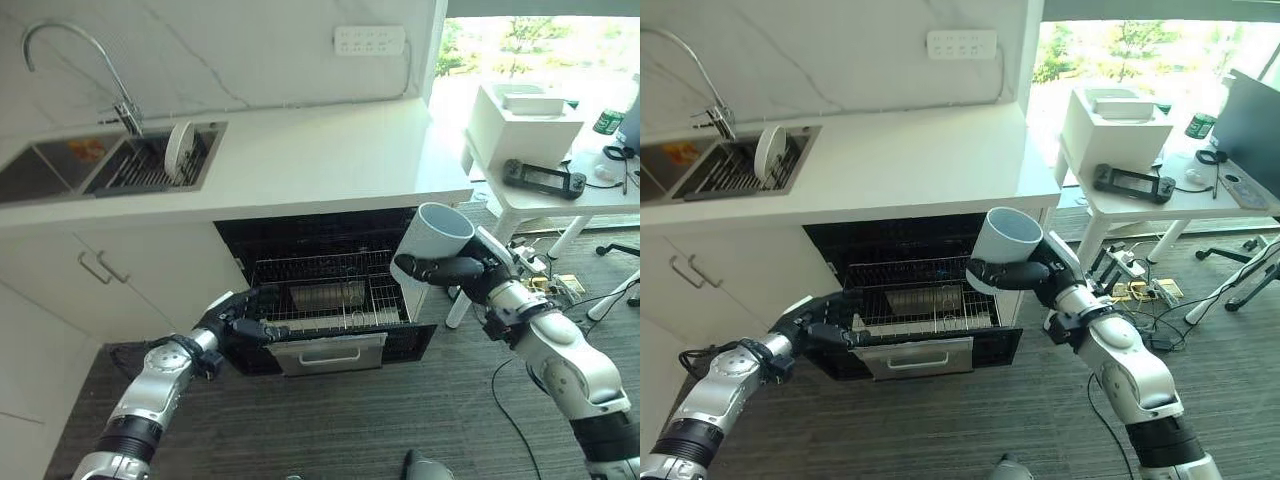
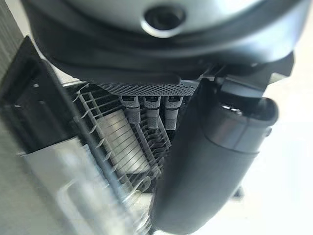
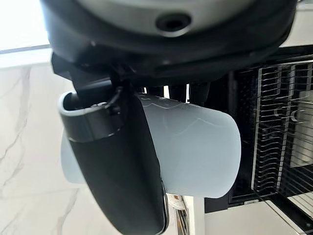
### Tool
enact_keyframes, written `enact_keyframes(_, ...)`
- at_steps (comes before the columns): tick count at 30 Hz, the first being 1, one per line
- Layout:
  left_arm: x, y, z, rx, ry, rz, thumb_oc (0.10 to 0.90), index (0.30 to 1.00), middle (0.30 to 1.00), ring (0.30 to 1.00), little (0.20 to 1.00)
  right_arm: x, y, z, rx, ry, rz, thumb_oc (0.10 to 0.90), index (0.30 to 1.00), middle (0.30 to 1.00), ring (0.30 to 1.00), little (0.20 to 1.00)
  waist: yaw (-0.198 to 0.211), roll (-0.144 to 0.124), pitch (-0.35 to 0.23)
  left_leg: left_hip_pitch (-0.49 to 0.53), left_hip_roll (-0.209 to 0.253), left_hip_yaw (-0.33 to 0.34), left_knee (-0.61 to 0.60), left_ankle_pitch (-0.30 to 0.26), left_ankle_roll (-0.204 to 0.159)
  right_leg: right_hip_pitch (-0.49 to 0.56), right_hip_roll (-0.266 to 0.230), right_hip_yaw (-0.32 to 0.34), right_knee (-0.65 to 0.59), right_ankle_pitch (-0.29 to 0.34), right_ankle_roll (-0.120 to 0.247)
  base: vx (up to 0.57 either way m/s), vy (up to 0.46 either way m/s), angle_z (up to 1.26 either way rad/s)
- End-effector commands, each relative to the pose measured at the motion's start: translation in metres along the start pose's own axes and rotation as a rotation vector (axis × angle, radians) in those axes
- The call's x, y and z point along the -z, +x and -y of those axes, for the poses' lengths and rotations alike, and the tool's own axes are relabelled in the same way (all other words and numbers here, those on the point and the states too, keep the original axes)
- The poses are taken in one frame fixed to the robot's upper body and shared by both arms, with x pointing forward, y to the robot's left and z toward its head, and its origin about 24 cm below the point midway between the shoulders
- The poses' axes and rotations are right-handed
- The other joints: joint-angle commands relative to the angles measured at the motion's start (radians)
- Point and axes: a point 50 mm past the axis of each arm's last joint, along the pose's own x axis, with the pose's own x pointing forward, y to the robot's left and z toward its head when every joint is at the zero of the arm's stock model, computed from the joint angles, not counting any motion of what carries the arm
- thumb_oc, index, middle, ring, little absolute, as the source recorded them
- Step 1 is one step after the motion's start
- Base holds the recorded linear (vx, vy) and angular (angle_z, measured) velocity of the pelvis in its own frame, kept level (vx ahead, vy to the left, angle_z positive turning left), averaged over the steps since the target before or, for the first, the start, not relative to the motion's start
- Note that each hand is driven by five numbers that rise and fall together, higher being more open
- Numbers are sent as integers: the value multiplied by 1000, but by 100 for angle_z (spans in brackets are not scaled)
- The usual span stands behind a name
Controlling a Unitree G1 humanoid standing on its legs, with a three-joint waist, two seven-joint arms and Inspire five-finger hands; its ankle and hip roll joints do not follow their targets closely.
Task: Place the dishes in the dishwasher.
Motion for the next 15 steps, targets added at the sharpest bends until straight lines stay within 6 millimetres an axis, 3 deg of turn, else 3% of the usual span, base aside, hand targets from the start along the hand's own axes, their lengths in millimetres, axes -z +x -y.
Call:
enact_keyframes(1,-88,5,-9,-73,24,429,800,900,900,900,900,-69,6,-5,22,-85,348,400,300,300,300,300,10,2,-36,-45,58,-33,41,-51,1,64,-82,4,4,-82,105,41,-72,20)
enact_keyframes(4,-114,-2,-2,-70,-13,570,800,900,900,900,900,-79,10,-3,74,-114,386,400,300,300,300,300,32,-19,-1,-90,57,-65,41,-42,-2,30,-76,5,4,-75,102,-119,-131,20)
enact_keyframes(5,-147,-6,1,-48,-14,707,800,900,900,900,900,-97,18,-4,118,-139,458,400,300,300,300,300,44,-37,56,-166,54,-97,41,-27,-2,-37,-58,15,4,-61,94,-375,-241,27)
enact_keyframes(8,-175,-13,4,-23,-16,824,800,900,900,900,900,-116,22,-5,150,-170,524,400,300,300,300,300,49,-50,118,-232,47,-120,41,-11,3,-93,-47,17,4,-46,86,-271,-130,20)
enact_keyframes(12,-203,-22,18,48,-33,958,800,900,900,900,900,-135,31,0,217,-215,557,400,300,300,300,300,59,-50,189,-300,48,-125,41,7,6,-149,-49,2,4,-32,82,-178,-61,7)
enact_keyframes(15,-216,-27,21,86,-3,1001,800,900,900,900,900,-144,36,14,276,-259,545,400,300,300,300,300,68,-36,206,-308,44,-119,41,0,5,-156,-62,-16,4,-32,91,-46,-14,1)
